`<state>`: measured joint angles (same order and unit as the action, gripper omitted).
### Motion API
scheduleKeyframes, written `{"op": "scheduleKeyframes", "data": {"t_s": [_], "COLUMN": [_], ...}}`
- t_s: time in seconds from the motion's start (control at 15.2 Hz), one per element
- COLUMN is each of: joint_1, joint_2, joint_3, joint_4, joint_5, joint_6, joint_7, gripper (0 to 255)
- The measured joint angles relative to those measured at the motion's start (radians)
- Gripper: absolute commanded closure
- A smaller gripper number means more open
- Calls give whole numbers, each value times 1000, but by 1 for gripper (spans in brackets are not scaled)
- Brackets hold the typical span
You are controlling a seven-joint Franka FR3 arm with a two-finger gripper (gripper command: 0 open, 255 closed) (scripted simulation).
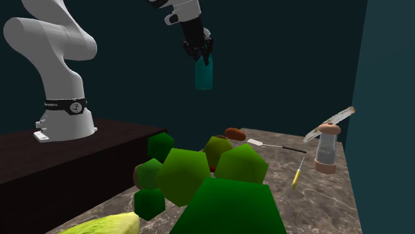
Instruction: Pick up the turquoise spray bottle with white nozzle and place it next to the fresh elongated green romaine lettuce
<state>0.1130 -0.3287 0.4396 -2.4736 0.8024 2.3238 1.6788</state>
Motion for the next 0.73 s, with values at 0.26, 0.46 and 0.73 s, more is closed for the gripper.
{"op": "scheduleKeyframes", "data": {"t_s": [0.26,0.46,0.73], "joint_1": [-15,-42,-81], "joint_2": [-57,-124,-187], "joint_3": [-46,-114,-196], "joint_4": [-32,-77,-132], "joint_5": [-7,-26,-61], "joint_6": [-55,-121,-185], "joint_7": [-36,-96,-176], "gripper": [255,255,255]}}
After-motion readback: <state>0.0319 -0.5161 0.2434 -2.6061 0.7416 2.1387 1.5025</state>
